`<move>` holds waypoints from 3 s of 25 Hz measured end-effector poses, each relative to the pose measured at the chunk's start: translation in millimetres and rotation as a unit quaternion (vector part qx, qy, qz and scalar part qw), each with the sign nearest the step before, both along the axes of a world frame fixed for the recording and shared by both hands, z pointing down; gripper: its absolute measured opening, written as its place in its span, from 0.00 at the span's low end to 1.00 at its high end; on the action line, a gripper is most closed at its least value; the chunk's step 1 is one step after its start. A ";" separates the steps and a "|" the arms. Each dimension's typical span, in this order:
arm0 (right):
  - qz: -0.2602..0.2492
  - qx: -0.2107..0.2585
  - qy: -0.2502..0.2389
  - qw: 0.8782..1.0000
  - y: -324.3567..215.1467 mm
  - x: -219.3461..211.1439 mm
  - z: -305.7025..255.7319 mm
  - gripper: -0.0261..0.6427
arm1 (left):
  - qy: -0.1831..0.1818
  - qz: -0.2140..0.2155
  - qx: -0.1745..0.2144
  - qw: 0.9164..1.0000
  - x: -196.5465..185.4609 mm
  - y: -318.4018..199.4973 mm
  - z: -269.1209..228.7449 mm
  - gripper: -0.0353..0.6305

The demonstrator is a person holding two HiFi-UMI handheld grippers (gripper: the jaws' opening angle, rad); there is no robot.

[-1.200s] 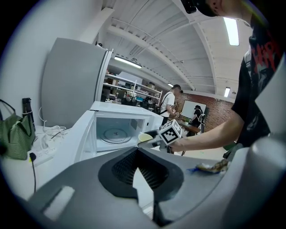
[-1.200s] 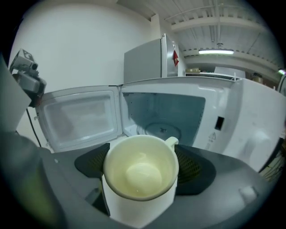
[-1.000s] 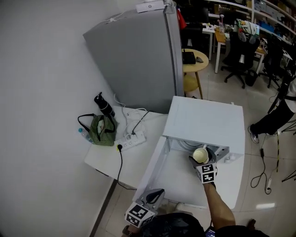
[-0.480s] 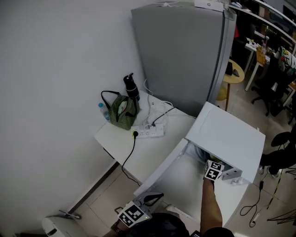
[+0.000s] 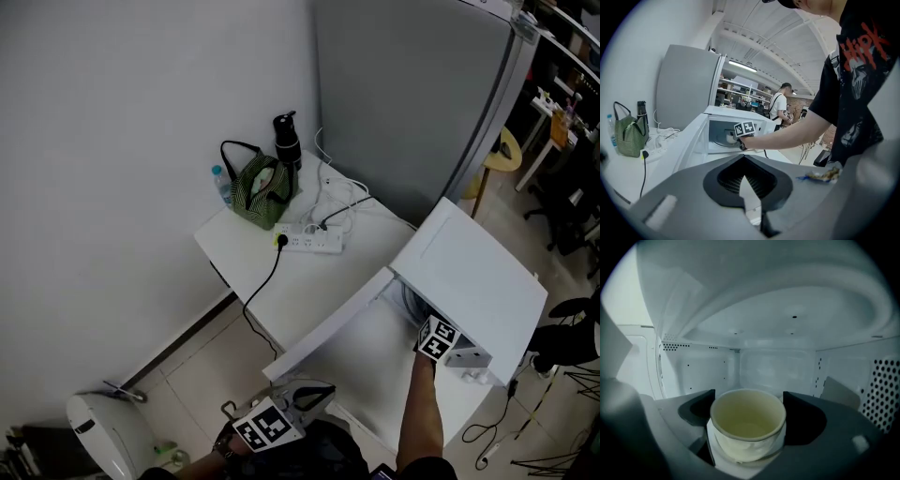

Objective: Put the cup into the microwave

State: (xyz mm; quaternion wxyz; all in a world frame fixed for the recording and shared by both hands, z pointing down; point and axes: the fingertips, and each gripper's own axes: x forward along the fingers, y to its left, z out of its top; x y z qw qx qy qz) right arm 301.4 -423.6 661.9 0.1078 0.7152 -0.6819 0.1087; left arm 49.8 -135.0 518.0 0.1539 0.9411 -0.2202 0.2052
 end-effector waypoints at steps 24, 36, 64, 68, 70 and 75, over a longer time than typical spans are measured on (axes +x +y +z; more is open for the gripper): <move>-0.036 0.020 -0.015 0.999 247.2 -155.6 -157.6 0.20 | 0.143 0.184 -0.003 0.972 25.4 6.1 -33.8 0.06; -0.022 0.056 -0.023 0.998 406.6 -205.8 -180.9 0.04 | 0.145 0.278 0.025 0.949 -3.6 135.7 -53.8 0.06; -0.161 0.021 -0.080 0.983 628.5 -417.7 -202.9 0.04 | 0.123 0.365 -0.010 0.923 -178.7 338.8 -47.5 0.06; -0.208 0.003 -0.044 0.977 627.7 -447.7 -200.1 0.04 | 0.137 0.393 -0.015 0.909 -194.6 354.6 -41.3 0.06; -0.223 -0.004 -0.034 0.974 629.2 -456.7 -199.3 0.04 | 0.147 0.391 -0.017 0.908 -198.4 358.0 -39.7 0.06; -0.247 -0.015 -0.019 0.969 635.4 -460.2 -201.6 0.04 | 0.154 0.379 -0.029 0.912 -201.4 355.5 -36.8 0.06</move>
